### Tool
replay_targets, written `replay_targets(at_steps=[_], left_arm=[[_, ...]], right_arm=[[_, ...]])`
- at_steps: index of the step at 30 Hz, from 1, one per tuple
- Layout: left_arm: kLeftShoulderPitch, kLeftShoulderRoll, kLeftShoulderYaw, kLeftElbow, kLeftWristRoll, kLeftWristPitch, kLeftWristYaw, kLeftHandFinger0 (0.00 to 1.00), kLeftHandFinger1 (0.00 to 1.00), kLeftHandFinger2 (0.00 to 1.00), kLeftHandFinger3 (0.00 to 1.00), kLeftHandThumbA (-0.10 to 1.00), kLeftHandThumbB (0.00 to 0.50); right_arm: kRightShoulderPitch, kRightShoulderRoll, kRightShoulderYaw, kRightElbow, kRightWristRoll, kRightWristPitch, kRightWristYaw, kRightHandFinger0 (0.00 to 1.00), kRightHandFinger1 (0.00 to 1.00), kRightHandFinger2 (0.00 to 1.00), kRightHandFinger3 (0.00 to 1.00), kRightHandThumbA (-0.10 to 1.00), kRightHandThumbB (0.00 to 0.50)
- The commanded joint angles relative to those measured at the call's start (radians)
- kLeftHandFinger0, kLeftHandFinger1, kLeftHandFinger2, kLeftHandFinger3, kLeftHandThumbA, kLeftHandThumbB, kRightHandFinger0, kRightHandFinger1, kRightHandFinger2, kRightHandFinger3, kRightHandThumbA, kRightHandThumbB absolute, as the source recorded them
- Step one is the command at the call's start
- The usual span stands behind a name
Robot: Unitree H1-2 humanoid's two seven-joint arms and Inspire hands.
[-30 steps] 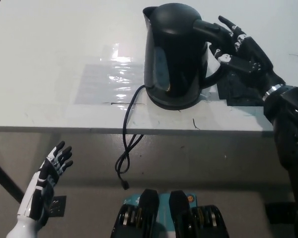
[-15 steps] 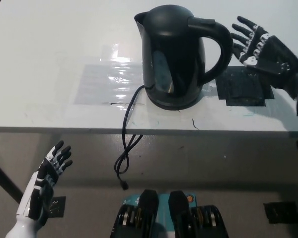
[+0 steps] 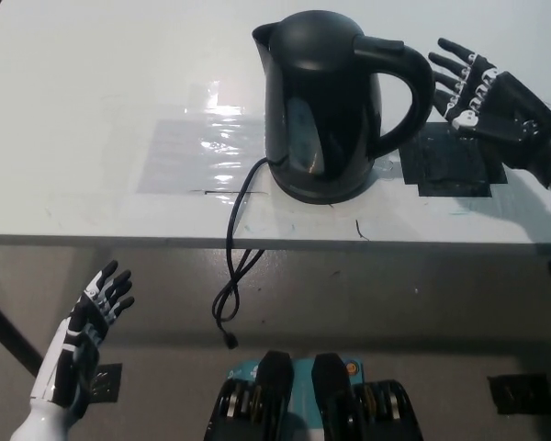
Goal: A kettle and its base are kept separately on the desk infront of the robot and the robot uses its right hand to lift the kettle by its handle and places it on its base to align it correctly.
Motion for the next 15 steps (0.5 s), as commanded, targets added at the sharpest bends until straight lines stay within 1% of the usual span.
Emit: replay_targets(at_steps=[1,2,3,4,7,8,10,11,12,14,15], left_arm=[[-0.018,0.016,0.013,-0.010,-0.009,-0.027,-0.005,1.00,1.00,1.00,1.00,1.00,0.083],[-0.016,0.016,0.013,-0.012,-0.017,-0.020,-0.007,1.00,1.00,1.00,1.00,1.00,0.095],[-0.013,0.017,0.014,-0.014,-0.019,-0.018,-0.007,1.00,1.00,1.00,1.00,1.00,0.094],[-0.014,0.018,0.014,-0.013,-0.015,-0.022,-0.007,1.00,1.00,1.00,1.00,1.00,0.088],[-0.011,0.015,0.015,-0.010,-0.022,-0.023,-0.008,1.00,1.00,1.00,1.00,1.00,0.092],[-0.007,0.015,0.017,-0.009,-0.025,-0.025,-0.007,1.00,1.00,1.00,1.00,1.00,0.099],[-0.004,0.015,0.018,-0.008,-0.024,-0.026,-0.006,1.00,1.00,1.00,1.00,1.00,0.102],[-0.001,0.014,0.018,-0.008,-0.024,-0.026,-0.006,1.00,1.00,1.00,1.00,1.00,0.091],[-0.005,0.015,0.017,-0.004,-0.019,-0.029,-0.006,1.00,1.00,1.00,1.00,1.00,0.083],[0.000,0.015,0.015,-0.004,-0.018,-0.030,-0.007,1.00,1.00,1.00,1.00,1.00,0.089],[0.005,0.014,0.013,-0.005,-0.019,-0.029,-0.009,1.00,1.00,1.00,1.00,1.00,0.098]], right_arm=[[-0.026,-0.014,-0.038,-0.057,0.041,-0.071,0.011,1.00,1.00,1.00,1.00,0.61,0.500],[-0.007,-0.015,-0.056,-0.114,0.038,-0.085,-0.023,1.00,1.00,1.00,1.00,0.63,0.500],[0.007,-0.014,-0.067,-0.152,0.028,-0.097,-0.048,1.00,1.00,1.00,1.00,0.68,0.500],[0.036,-0.014,-0.094,-0.263,0.019,-0.102,-0.097,1.00,1.00,1.00,1.00,0.72,0.500],[0.079,-0.008,-0.145,-0.476,0.007,-0.062,-0.183,1.00,1.00,1.00,1.00,0.74,0.500],[0.091,-0.023,-0.168,-0.531,-0.015,-0.087,-0.205,1.00,1.00,1.00,1.00,0.81,0.500],[0.099,-0.040,-0.191,-0.569,-0.033,-0.104,-0.227,1.00,1.00,1.00,1.00,0.83,0.500],[0.111,-0.058,-0.209,-0.601,-0.054,-0.119,-0.242,1.00,1.00,1.00,1.00,0.83,0.500],[0.120,-0.079,-0.226,-0.626,-0.071,-0.137,-0.246,1.00,1.00,1.00,1.00,0.79,0.500],[0.142,-0.092,-0.248,-0.666,-0.072,-0.134,-0.247,1.00,1.00,1.00,1.00,0.78,0.500],[0.160,-0.095,-0.267,-0.700,-0.061,-0.138,-0.247,1.00,1.00,1.00,1.00,0.73,0.476]])
